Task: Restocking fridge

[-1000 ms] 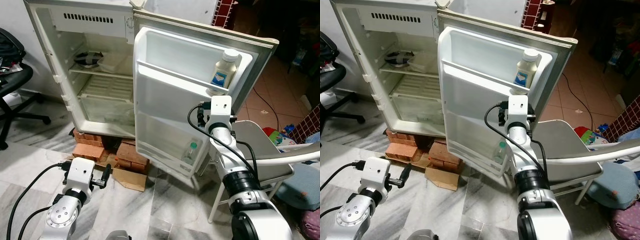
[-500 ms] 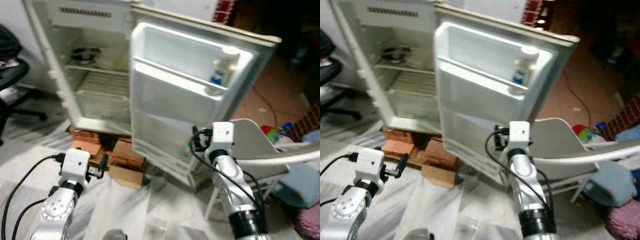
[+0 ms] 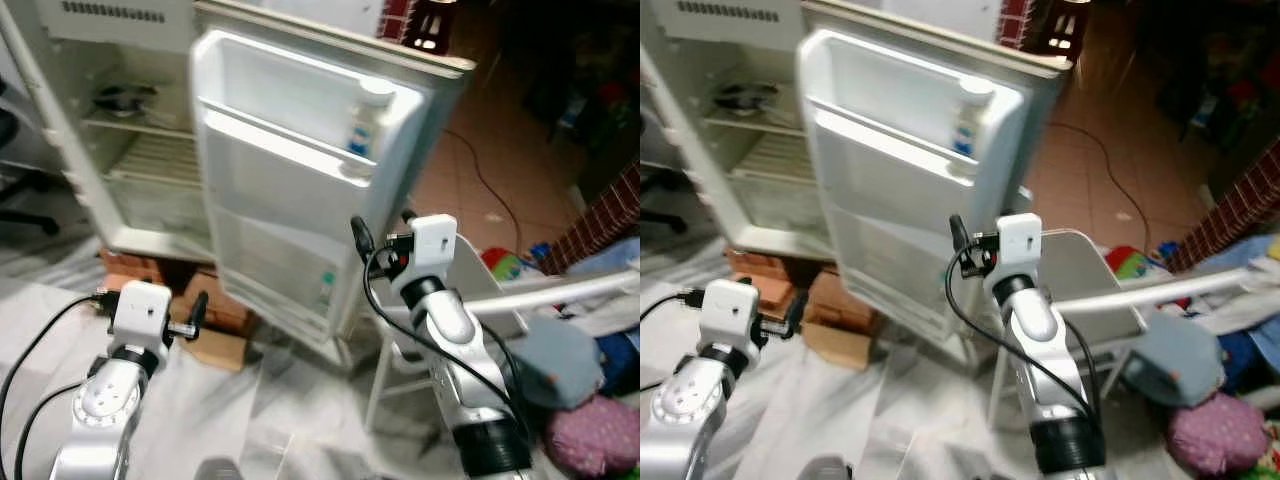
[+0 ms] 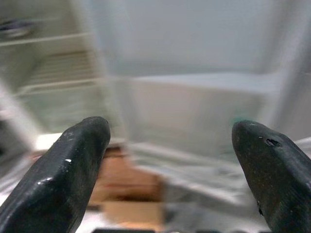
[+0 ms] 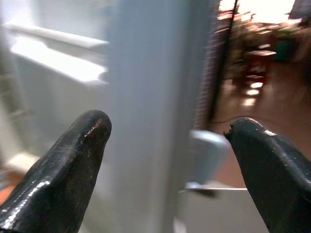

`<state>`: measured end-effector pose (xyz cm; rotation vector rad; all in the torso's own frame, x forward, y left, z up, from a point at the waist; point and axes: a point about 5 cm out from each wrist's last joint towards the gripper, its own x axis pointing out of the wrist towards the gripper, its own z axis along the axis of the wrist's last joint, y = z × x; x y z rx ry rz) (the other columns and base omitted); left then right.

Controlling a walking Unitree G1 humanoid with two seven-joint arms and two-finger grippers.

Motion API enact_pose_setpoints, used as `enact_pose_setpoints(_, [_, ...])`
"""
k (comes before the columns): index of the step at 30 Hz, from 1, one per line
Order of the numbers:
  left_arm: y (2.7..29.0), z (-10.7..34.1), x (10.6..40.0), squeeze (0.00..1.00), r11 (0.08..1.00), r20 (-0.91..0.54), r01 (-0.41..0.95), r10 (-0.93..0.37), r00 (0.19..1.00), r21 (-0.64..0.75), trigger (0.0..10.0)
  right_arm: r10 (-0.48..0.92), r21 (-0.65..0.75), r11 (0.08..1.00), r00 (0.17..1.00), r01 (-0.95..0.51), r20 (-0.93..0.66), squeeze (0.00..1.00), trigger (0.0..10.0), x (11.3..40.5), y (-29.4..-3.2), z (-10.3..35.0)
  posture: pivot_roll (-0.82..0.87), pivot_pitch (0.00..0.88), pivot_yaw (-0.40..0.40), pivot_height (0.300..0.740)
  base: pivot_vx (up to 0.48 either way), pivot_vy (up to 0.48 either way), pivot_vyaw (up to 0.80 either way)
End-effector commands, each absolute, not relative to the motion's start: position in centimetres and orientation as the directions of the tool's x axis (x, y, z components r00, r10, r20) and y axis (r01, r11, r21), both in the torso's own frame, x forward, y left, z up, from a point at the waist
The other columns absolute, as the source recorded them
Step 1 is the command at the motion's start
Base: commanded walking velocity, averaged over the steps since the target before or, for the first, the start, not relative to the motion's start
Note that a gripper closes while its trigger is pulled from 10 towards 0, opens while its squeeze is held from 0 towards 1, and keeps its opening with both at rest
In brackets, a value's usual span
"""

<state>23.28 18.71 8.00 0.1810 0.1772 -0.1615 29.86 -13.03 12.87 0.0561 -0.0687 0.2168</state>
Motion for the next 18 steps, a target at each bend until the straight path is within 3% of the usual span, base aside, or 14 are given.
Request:
enact_pose_setpoints(1, [19.6,8.1,23.4,0.00,0.970,-0.188,0.148,-0.111,0.976,0.191,10.0,0.222,0.060,0.972,0.969,-0.229,0.109,0.00,10.0,30.2,-12.7,13.8,0.16,0.005,-0.064,0.740,0.000,-0.262,0.00])
enact_pose_setpoints(10, [19.6,7.3,23.6,0.00,0.984,-0.208,0.081,-0.047,0.977,0.160,10.0,0.194,0.084,0.976,0.976,-0.203,0.103,0.00,10.0,32.9,-12.2,14.7,0.17,0.000,-0.074,0.740,0.000,0.000,0.00])
enact_pose_setpoints(18, [19.8,7.8,23.7,0.00,0.989,-0.168,0.057,-0.033,0.985,0.136,10.0,0.189,0.085,0.977,0.977,-0.198,0.099,0.00,10.0,33.6,-11.8,14.8,0.17,0.000,-0.077,0.740,0.000,0.000,0.67])
